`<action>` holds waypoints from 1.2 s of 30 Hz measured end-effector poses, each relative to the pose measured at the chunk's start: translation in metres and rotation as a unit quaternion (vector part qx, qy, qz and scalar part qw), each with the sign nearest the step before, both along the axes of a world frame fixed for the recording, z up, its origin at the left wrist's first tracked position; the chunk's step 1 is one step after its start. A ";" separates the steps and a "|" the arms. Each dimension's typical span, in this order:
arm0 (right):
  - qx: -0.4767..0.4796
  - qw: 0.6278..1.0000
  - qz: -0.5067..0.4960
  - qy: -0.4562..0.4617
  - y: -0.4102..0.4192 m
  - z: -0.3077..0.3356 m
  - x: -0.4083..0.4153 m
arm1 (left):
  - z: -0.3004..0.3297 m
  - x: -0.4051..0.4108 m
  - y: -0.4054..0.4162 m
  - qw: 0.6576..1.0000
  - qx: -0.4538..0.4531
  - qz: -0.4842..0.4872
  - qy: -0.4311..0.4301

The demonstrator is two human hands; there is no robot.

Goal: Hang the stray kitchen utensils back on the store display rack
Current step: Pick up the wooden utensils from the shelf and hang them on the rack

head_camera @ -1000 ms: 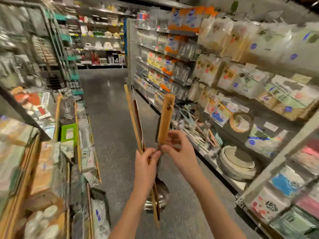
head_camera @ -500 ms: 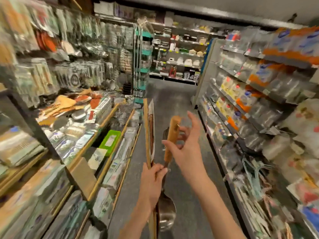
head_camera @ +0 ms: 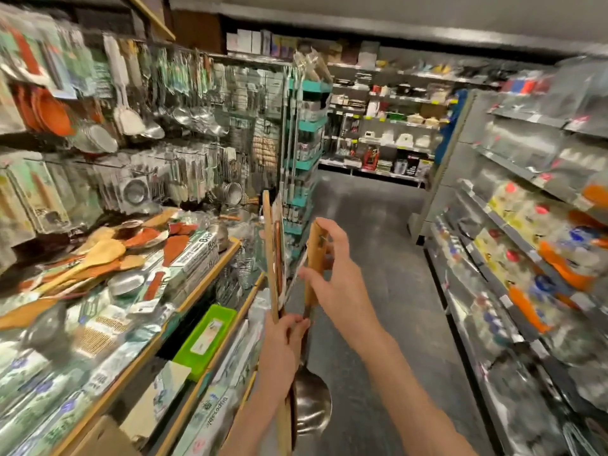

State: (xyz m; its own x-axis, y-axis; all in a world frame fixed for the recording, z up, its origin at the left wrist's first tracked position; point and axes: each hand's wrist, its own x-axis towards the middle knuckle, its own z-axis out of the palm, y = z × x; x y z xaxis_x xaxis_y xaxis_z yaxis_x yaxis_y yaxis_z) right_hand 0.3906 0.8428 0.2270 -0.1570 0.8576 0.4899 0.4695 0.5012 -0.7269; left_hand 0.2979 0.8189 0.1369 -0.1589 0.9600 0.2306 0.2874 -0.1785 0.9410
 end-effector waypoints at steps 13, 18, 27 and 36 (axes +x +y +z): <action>0.040 0.988 0.148 0.027 0.352 0.018 0.012 | -0.009 0.002 0.314 0.986 0.080 0.141 0.042; 0.059 0.971 0.230 0.011 0.469 0.034 -0.013 | 0.009 -0.016 0.404 0.966 0.077 0.244 0.041; 0.050 0.939 0.339 0.017 0.628 0.046 -0.113 | 0.016 -0.101 0.516 0.928 0.066 0.367 0.018; 0.063 0.927 0.365 0.060 0.762 0.081 -0.250 | 0.035 -0.218 0.620 0.907 0.073 0.413 0.015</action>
